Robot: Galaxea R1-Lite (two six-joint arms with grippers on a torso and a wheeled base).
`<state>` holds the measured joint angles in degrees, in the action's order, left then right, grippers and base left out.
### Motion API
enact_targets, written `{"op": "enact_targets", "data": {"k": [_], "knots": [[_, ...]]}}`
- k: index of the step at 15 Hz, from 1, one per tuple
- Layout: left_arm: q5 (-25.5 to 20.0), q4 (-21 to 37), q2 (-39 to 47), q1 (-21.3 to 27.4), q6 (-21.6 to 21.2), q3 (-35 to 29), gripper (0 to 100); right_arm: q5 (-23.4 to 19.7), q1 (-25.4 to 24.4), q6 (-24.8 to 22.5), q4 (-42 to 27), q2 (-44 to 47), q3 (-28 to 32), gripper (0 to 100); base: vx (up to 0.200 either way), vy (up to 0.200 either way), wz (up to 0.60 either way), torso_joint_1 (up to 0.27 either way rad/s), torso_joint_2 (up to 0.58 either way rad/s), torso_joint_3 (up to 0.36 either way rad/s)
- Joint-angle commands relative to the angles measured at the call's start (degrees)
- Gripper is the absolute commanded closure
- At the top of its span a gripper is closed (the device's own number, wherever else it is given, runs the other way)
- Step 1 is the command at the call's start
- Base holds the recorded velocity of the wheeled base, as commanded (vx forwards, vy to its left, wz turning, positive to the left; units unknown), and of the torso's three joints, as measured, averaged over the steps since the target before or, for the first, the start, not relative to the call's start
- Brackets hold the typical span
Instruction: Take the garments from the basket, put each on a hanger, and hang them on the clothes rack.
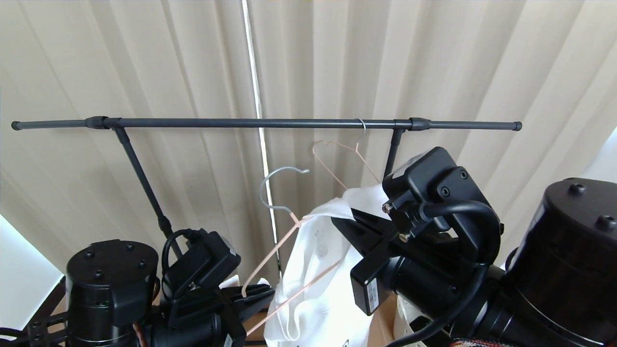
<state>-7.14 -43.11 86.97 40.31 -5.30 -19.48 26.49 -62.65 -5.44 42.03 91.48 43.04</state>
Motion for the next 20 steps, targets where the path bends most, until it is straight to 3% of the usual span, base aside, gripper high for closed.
{"op": "enact_targets", "data": {"k": [1,9,10,14,20], "knots": [[-0.15,-0.05,-1.89,0.03,-0.15,0.58,100,-0.04,0.51,-0.01,0.15,0.19,0.2,100,0.0,0.0,0.0,0.0,0.0,0.0],[-0.33,-0.05,-1.71,0.47,-0.94,1.46,100,0.23,-2.13,1.66,0.15,1.6,3.01,100,0.0,0.0,0.0,0.0,0.0,0.0],[-0.33,-0.05,-1.63,0.55,-1.03,1.46,100,0.32,-2.39,1.75,0.15,2.21,2.75,0,0.0,0.0,0.0,0.0,0.0,0.0],[-0.33,-0.05,-1.8,0.55,-1.03,1.73,100,2.78,-1.16,1.31,0.15,2.48,2.92,0,0.0,0.0,0.0,0.0,0.0,0.0],[-0.33,-0.49,-2.24,-0.59,-0.59,2.34,100,2.43,0.6,0.78,0.07,-0.25,1.96,0,0.0,0.0,0.0,0.0,0.0,0.0]]}}
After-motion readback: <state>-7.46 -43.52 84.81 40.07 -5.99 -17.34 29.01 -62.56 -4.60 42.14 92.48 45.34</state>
